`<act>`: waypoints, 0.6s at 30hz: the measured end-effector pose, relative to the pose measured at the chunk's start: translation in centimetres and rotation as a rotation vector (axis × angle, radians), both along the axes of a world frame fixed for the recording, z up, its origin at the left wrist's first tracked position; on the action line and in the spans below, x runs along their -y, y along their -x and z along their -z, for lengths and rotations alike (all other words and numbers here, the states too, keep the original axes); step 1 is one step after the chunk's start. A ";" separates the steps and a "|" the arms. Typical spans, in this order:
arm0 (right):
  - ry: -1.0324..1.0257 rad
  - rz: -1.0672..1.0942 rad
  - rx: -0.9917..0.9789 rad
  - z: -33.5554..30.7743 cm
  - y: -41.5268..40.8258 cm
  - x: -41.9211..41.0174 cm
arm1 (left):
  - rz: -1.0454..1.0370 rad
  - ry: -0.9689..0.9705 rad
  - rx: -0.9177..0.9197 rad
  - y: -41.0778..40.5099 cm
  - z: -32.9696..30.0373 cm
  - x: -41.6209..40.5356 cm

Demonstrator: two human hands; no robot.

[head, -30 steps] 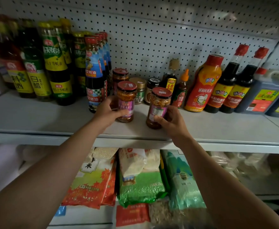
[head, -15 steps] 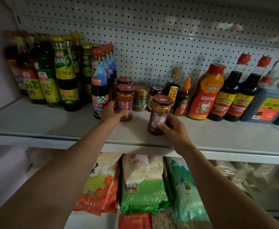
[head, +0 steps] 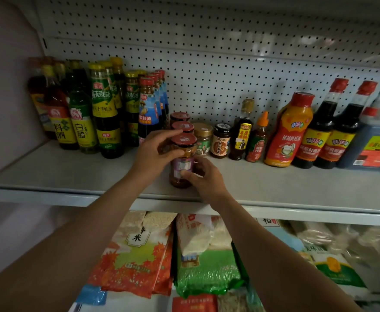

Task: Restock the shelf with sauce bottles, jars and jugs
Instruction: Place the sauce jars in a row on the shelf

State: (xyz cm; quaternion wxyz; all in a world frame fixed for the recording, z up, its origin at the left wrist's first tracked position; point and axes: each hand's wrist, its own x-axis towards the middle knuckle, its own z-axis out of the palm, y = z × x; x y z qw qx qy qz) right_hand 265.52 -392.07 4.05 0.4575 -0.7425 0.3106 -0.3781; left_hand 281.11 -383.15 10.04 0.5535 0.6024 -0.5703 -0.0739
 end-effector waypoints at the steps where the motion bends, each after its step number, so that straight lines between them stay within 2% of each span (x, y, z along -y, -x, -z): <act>1: -0.025 0.021 0.021 0.3 -0.4 0.0 | -0.018 -0.011 0.060 -0.5 -0.4 0.0; 7: -0.019 0.043 0.037 1.1 -0.7 0.5 | 0.007 -0.140 0.391 -1.3 -3.3 0.3; 13: -0.038 0.054 0.002 0.8 -1.1 1.3 | 0.052 -0.360 0.768 -0.8 -6.9 2.2; 15: -0.068 0.042 0.001 0.9 -1.2 1.6 | 0.079 -0.404 0.777 -1.0 -7.4 2.7; 18: -0.104 0.000 -0.013 1.0 -1.2 1.9 | 0.116 -0.480 0.683 -1.3 -7.5 3.1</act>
